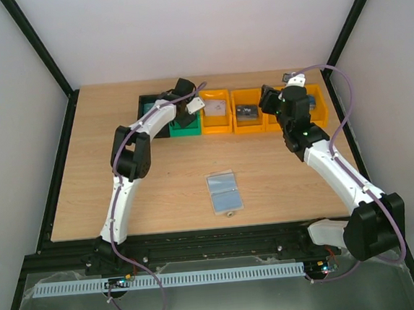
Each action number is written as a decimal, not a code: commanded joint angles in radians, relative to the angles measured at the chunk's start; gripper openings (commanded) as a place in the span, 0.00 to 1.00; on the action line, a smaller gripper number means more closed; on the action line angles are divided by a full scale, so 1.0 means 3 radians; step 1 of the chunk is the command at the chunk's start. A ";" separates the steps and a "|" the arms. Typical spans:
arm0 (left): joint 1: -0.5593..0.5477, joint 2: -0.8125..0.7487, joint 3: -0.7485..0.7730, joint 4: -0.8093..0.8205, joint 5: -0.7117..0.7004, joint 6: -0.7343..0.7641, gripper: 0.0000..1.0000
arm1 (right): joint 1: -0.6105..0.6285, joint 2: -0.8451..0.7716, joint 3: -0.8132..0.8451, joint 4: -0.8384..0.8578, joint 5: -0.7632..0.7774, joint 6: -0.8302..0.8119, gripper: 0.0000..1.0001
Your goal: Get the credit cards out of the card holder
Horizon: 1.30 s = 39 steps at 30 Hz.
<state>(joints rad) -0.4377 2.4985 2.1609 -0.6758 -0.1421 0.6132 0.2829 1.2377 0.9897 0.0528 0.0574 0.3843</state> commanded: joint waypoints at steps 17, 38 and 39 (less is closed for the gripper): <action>0.0068 -0.0141 0.0037 0.0180 0.0263 -0.0227 0.02 | -0.0020 -0.0127 -0.0006 -0.0074 0.0012 -0.0072 0.65; 0.1028 -0.2596 -0.1562 0.0463 0.1733 -0.1297 0.99 | -0.0841 -0.0288 -0.0803 0.0443 -0.0481 0.0195 0.99; 0.1194 -0.2748 -0.1791 0.0655 0.1797 -0.1452 0.99 | -0.0954 -0.0313 -0.0938 0.0588 -0.0561 0.0242 0.99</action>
<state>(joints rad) -0.2230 1.7931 1.7905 -0.6003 0.2497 0.3698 0.0994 1.1782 0.8135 0.0940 -0.0315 0.4026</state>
